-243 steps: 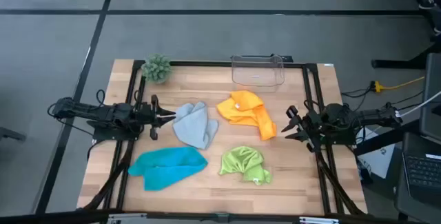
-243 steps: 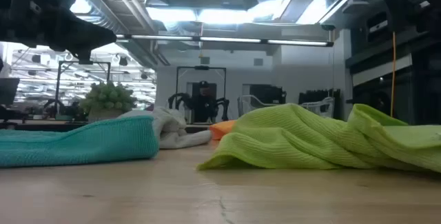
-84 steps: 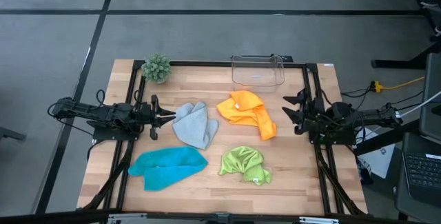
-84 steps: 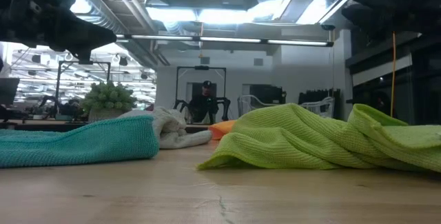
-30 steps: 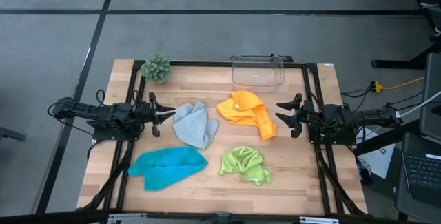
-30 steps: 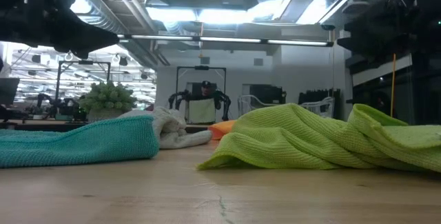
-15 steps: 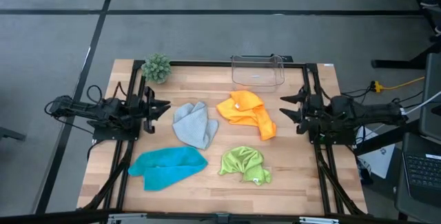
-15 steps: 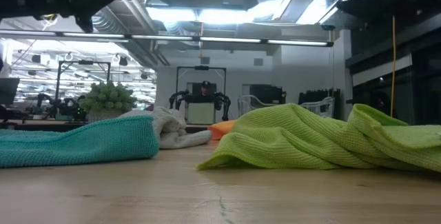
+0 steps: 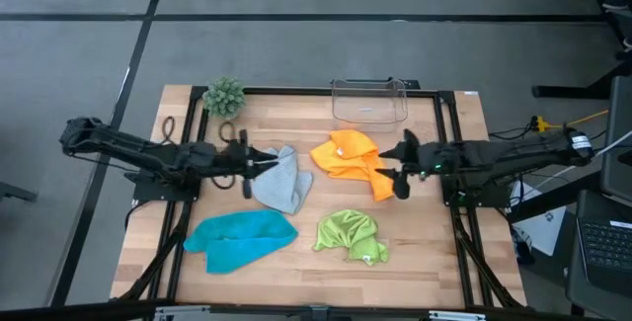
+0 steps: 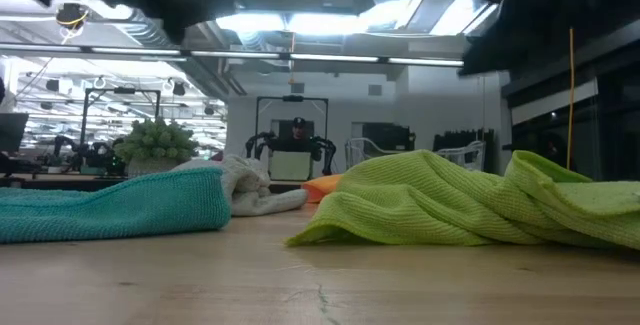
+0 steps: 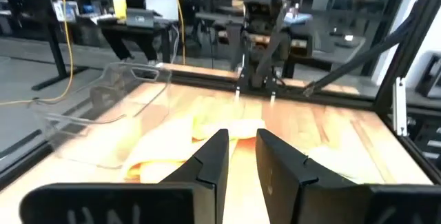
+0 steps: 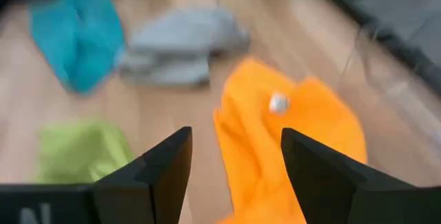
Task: Fold microfiber towels
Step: Fold the orange microfiber cloth
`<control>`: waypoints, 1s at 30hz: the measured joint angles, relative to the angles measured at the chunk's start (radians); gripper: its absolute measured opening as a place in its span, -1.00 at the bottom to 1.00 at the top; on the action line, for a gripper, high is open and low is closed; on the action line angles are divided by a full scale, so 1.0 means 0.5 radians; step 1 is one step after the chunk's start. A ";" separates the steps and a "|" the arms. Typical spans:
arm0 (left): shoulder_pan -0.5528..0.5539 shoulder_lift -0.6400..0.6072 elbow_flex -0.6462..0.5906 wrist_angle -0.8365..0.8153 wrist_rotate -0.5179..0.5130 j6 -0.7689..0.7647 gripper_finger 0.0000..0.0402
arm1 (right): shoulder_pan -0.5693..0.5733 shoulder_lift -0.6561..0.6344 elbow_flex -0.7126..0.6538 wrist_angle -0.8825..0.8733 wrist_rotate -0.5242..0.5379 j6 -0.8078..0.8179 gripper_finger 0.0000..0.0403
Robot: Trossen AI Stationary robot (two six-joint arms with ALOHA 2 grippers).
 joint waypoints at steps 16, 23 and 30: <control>-0.001 0.391 0.271 -0.047 -0.072 -0.001 -0.67 | 0.149 0.743 -0.001 -0.221 -0.224 0.451 0.12; -0.001 0.391 0.271 -0.048 -0.071 0.000 -0.67 | 0.173 0.838 -0.003 -0.098 -0.056 0.660 0.12; 0.001 0.391 0.271 -0.046 -0.071 0.006 -0.67 | 0.173 0.989 -0.003 0.001 0.025 0.680 0.12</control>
